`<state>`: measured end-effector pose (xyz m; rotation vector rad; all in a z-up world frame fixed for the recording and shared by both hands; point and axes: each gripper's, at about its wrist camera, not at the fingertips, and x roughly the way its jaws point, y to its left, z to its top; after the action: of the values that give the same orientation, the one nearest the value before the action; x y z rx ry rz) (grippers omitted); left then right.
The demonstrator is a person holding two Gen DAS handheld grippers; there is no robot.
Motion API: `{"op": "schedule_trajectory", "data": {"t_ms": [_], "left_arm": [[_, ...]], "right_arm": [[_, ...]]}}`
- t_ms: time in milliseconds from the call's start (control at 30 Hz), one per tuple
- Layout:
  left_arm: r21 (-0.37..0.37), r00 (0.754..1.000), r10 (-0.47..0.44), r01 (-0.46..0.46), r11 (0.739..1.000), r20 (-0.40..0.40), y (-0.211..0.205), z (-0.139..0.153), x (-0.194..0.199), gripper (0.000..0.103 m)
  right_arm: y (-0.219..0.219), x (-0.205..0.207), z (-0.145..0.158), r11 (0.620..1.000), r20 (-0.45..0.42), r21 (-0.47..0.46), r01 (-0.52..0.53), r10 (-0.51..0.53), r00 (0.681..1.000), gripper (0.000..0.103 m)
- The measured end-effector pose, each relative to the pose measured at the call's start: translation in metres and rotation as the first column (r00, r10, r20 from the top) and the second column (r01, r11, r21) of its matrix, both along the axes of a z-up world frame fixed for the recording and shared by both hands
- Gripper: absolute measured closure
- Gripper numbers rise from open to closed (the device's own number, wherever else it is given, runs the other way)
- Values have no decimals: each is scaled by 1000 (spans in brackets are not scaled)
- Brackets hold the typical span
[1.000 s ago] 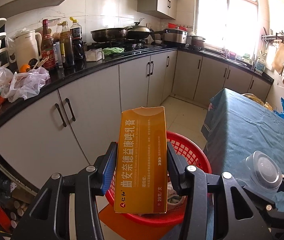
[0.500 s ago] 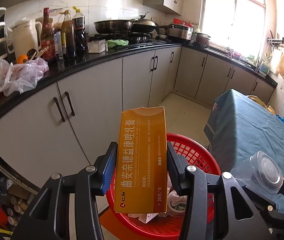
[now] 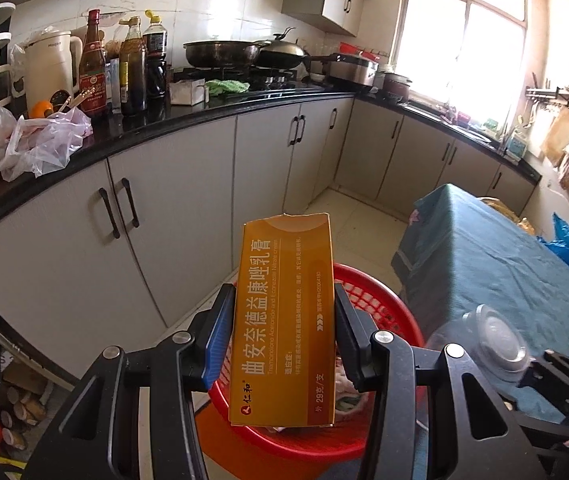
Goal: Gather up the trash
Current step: 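Lower the orange box and clear cup into the red basket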
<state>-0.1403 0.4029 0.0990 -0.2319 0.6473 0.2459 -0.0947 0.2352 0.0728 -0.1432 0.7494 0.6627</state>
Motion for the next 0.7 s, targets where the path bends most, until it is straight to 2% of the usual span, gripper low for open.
{"op": "schedule_trajectory", "data": {"t_ms": [267, 500, 700], "left_arm": [[-39, 999, -30, 31, 999, 28, -16, 5, -21, 57], [-106, 998, -61, 61, 992, -1, -41, -9, -32, 57], [-145, 992, -121, 114, 983, -45, -76, -26, -36, 57]], "right_arm": [[-37, -15, -2, 998, 8, -7, 61, -61, 998, 66], [-81, -25, -12, 989, -24, 6, 149, -148, 989, 66], [-131, -34, -20, 964, -32, -41, 263, -265, 964, 66]]}}
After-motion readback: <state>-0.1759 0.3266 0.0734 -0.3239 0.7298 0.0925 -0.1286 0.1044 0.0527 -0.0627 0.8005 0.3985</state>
